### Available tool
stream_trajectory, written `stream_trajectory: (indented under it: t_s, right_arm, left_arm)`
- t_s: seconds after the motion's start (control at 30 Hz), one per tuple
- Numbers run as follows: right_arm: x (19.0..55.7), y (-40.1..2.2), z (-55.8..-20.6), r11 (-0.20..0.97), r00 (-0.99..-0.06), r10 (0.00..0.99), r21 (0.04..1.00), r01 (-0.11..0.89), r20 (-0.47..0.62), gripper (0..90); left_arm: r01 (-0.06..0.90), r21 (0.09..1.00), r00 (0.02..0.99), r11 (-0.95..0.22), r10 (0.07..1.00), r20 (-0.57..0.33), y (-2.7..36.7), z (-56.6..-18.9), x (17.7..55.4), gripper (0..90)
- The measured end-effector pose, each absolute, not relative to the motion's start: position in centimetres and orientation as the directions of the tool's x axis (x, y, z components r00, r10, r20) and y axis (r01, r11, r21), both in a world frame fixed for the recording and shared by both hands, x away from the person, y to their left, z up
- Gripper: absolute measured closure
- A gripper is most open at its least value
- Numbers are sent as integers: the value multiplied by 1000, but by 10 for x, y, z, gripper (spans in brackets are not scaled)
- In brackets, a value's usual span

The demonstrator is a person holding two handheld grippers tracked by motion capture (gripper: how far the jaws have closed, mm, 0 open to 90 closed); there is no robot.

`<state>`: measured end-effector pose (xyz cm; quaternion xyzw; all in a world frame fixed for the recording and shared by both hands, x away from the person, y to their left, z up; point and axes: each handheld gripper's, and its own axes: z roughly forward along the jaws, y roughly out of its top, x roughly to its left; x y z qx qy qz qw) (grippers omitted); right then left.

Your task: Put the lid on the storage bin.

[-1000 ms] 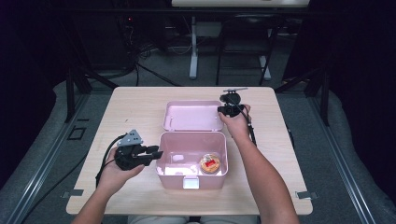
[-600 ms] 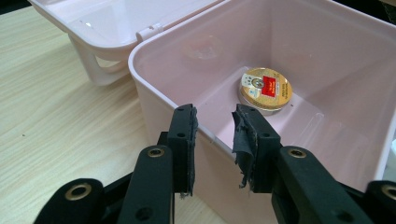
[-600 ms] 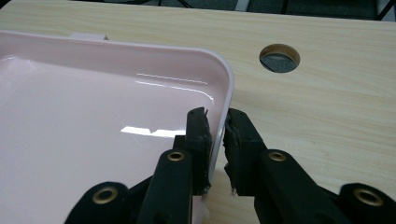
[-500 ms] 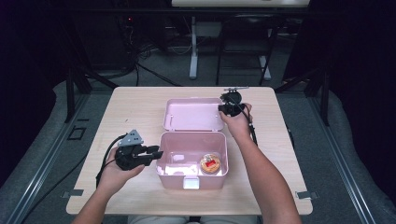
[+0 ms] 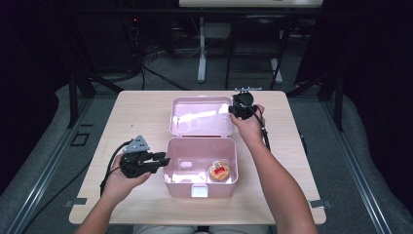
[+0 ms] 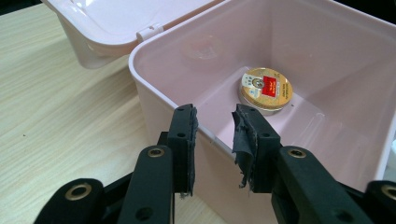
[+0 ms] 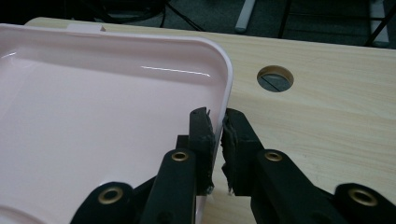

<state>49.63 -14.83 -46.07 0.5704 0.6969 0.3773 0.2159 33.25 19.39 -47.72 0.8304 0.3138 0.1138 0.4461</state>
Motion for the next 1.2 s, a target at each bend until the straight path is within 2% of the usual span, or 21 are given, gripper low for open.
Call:
stream_trajectory:
  t_s: [1.2]
  right_arm:
    - [465, -153, -424, 64, -297, 948, 842, 536, 117, 853]
  left_arm:
    - [425, 813, 771, -398, 630, -94, 193, -477, 332, 686]
